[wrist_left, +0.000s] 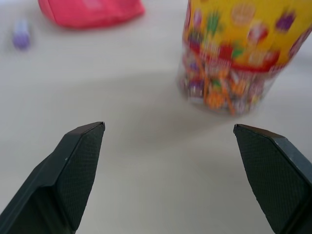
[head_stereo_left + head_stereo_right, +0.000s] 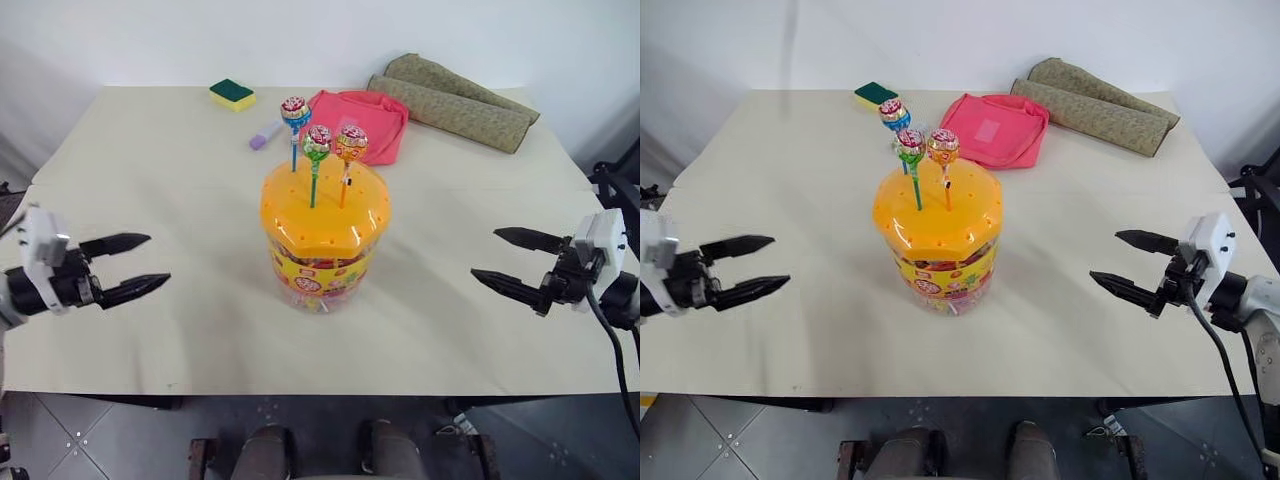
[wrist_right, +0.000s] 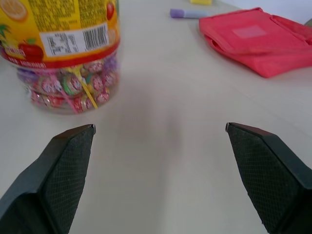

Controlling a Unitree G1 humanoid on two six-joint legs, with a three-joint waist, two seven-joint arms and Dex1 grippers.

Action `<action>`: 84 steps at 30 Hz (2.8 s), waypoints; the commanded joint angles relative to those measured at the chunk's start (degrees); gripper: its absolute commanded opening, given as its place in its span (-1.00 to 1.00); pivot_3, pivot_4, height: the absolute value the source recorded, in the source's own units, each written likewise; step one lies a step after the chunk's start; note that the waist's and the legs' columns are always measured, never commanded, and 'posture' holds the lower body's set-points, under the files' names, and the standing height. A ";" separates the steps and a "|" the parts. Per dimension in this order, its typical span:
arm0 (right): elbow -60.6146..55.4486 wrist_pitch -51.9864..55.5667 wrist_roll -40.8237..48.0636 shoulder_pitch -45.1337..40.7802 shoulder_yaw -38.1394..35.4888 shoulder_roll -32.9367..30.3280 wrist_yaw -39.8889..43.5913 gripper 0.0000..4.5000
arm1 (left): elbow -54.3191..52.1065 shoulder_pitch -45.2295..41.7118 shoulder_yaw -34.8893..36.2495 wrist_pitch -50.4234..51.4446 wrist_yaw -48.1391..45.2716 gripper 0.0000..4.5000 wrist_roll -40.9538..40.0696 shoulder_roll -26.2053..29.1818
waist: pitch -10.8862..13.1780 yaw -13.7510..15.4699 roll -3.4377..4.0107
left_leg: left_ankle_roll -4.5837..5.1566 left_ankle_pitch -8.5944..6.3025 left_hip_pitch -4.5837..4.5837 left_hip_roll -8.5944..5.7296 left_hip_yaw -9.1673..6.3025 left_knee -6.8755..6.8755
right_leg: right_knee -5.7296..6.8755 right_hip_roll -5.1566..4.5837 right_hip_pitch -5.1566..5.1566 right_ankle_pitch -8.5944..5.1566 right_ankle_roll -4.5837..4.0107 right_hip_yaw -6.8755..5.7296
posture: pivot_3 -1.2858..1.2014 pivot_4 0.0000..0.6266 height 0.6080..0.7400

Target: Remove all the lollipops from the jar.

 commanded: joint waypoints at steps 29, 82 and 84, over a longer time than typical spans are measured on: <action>-25.30 14.26 23.48 -2.55 -12.12 -1.60 -12.65 1.00 | 33.12 -59.39 -23.84 -3.07 -19.07 0.59 3.93 -24.25 | 0.41 1.31 -0.58 | 0.03 -0.01 -0.19 -0.03 0.34 0.20 | -0.08 0.13 -0.02 0.04 0.08 -0.06 | 0.03 -0.52 1.00; -12.56 9.08 15.00 -12.68 -0.02 -0.98 -4.97 1.00 | 2.82 -22.69 -18.14 43.05 25.13 0.83 12.39 2.22 | 0.58 1.25 -0.80 | 0.02 -0.01 -0.19 -0.02 0.31 0.19 | 0.00 0.11 -0.07 0.04 0.08 0.02 | 0.03 -0.52 1.00; -12.74 9.40 15.12 -12.50 -0.43 -1.31 -5.07 1.00 | 2.90 -23.33 -18.48 42.92 24.90 0.99 12.44 2.59 | 0.58 1.22 -0.80 | 0.02 -0.01 -0.19 -0.01 0.32 0.19 | 0.01 0.11 -0.09 0.04 0.08 0.02 | 0.03 -0.52 1.00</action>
